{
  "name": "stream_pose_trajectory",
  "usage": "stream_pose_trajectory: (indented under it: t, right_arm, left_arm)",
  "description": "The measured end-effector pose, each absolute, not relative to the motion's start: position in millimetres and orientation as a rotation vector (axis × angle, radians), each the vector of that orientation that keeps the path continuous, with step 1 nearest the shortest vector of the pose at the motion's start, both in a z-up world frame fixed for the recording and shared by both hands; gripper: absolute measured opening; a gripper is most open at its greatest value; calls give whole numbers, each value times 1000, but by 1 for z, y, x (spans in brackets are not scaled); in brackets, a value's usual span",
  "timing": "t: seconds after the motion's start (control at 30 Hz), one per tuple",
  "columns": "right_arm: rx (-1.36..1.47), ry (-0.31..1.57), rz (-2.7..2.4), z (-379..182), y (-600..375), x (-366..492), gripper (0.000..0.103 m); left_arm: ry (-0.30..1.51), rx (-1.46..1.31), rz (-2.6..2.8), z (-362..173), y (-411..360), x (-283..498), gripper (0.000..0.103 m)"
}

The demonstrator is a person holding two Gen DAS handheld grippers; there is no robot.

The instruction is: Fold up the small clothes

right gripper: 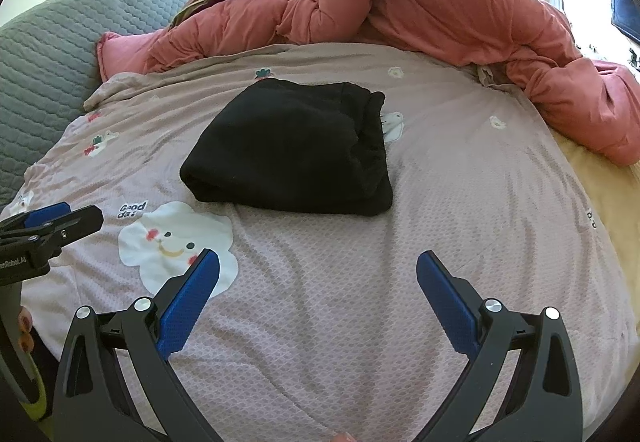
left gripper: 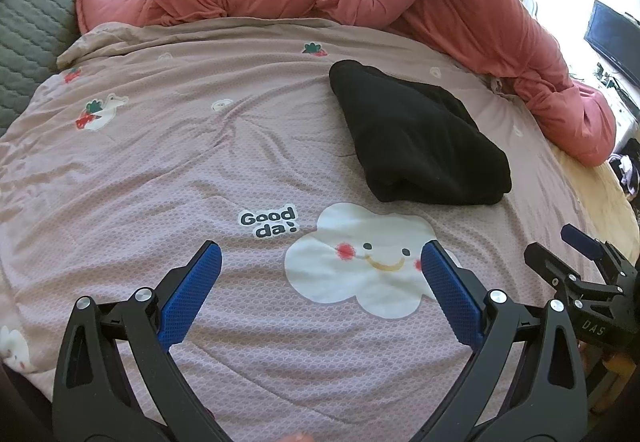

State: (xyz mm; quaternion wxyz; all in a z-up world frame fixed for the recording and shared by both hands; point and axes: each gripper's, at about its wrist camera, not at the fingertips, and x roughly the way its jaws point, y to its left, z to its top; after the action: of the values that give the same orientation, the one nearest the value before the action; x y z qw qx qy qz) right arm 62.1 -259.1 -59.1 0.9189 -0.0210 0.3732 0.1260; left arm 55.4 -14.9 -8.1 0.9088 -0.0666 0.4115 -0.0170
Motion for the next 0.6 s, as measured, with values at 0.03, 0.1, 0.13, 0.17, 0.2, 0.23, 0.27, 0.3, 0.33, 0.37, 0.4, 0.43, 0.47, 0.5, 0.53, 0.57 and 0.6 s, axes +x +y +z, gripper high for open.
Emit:
stream_pose_trajectory:
  t: [0.03, 0.1, 0.13, 0.17, 0.2, 0.23, 0.27, 0.3, 0.33, 0.37, 0.4, 0.43, 0.47, 0.5, 0.53, 0.57, 0.6]
  right_arm:
    - [-42, 768, 259, -59, -259, 62, 98]
    - [-41, 770, 260, -60, -259, 62, 98]
    - [-42, 770, 261, -60, -259, 62, 98]
    - [-43, 769, 260, -60, -259, 61, 98]
    - [-43, 769, 260, -60, -259, 61, 98]
    - [-43, 770, 259, -60, -259, 61, 98]
    - [-42, 770, 258, -61, -259, 61, 98]
    - [-43, 770, 257, -61, -259, 61, 98]
    - [-44, 770, 255, -61, -259, 61, 98]
    - [-43, 770, 256, -61, -259, 61, 98]
    - [-42, 771, 254, -61, -260, 61, 98]
    - [-39, 772, 252, -61, -260, 62, 98]
    - [-38, 772, 252, -61, -261, 62, 98]
    - [-38, 772, 252, -61, -261, 62, 98]
    - [-39, 771, 251, -61, -261, 62, 98]
    - [-39, 769, 251, -61, -262, 62, 98]
    - [-39, 769, 251, -61, -263, 62, 98]
  left_arm:
    - [848, -138, -36, -8, -15, 55, 93]
    - [848, -138, -36, -8, -15, 55, 94]
    - [850, -137, -37, -8, -15, 55, 94]
    - [850, -136, -38, -8, -15, 55, 93]
    - [850, -135, -37, -8, -15, 55, 93]
    - [851, -133, -37, -8, -15, 55, 93]
    - [852, -131, -36, -8, -15, 55, 94]
    - [854, -129, -35, -8, -16, 55, 94]
    - [856, -129, -34, -8, -16, 55, 93]
    - [857, -128, -34, -8, -16, 56, 93]
    - [858, -127, -32, -8, -16, 56, 94]
    - [860, -126, -31, -9, -16, 56, 93]
    - [860, -125, -31, -9, -16, 56, 93]
    - [861, -123, -30, -9, -17, 56, 93]
    - [862, -118, -27, -9, -17, 56, 94]
    - [863, -114, -27, -10, -18, 56, 93]
    - [864, -108, -25, -10, -19, 56, 93]
